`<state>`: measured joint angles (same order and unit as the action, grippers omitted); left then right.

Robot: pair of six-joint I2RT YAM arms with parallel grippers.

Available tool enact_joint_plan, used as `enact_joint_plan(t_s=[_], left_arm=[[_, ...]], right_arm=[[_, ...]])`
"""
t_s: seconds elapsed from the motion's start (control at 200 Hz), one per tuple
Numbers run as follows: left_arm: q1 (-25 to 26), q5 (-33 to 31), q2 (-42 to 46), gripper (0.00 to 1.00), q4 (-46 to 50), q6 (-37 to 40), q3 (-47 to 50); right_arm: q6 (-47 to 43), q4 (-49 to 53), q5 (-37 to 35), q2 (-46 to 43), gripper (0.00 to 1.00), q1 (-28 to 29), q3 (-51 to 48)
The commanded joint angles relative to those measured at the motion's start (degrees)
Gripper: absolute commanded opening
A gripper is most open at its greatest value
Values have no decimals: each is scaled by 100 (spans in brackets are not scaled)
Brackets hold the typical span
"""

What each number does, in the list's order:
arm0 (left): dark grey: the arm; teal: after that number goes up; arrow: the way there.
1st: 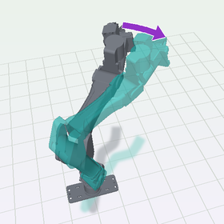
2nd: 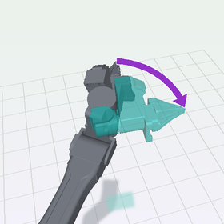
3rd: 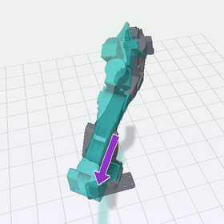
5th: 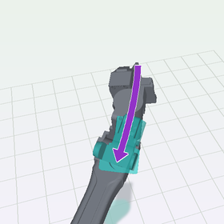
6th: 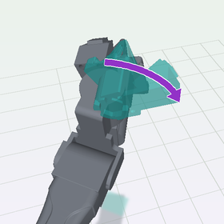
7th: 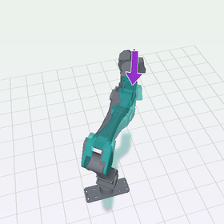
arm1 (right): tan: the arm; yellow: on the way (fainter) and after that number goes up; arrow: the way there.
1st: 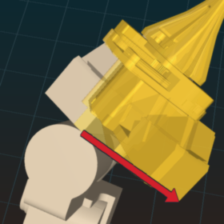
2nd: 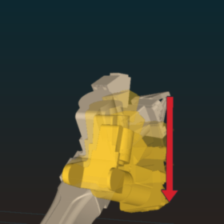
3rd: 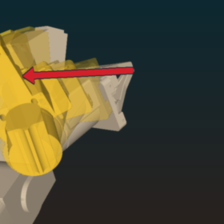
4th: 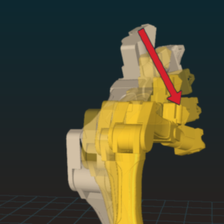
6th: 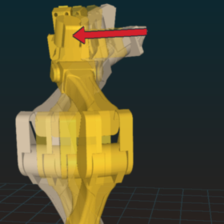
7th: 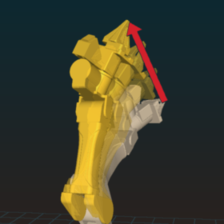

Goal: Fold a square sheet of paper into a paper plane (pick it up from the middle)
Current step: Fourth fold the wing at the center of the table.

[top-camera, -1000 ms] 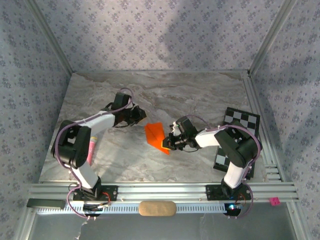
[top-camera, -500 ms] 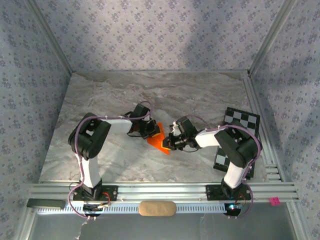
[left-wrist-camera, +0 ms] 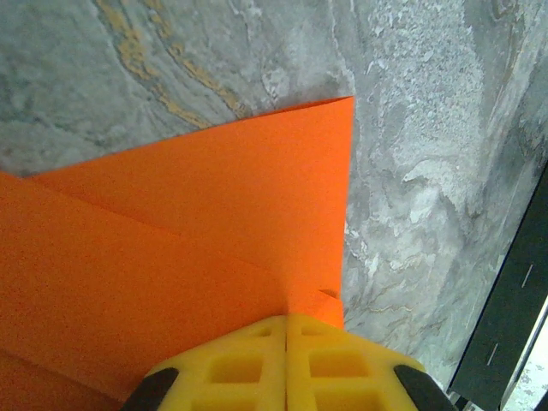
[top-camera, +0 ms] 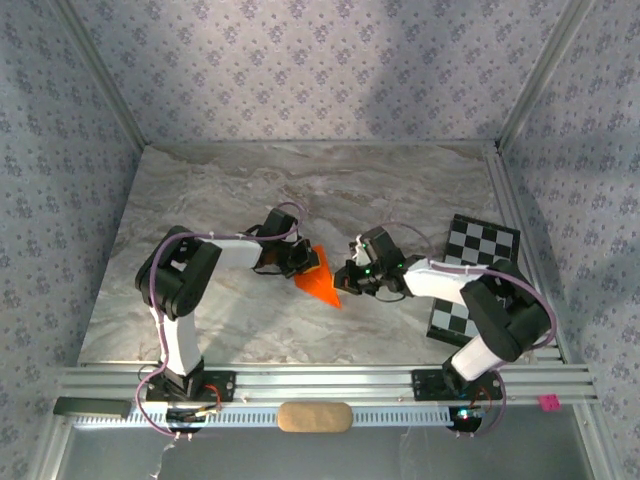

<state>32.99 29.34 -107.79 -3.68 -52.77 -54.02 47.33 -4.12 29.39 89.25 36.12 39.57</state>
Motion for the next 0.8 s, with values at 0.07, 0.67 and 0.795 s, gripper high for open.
enact_joint_plan(t_s=[0.07, 0.67, 0.795], left_arm=[[-33, -246, -136, 8, 219, 74, 148], [-54, -359, -91, 8, 114, 12, 243], [-53, -420, -63, 8, 178, 48, 210]], right_arm=[[-59, 31, 265, 549, 0, 115, 540], [-8, -405, 268, 1515, 0, 234, 194], [15, -437, 281, 1168, 0, 270, -122]])
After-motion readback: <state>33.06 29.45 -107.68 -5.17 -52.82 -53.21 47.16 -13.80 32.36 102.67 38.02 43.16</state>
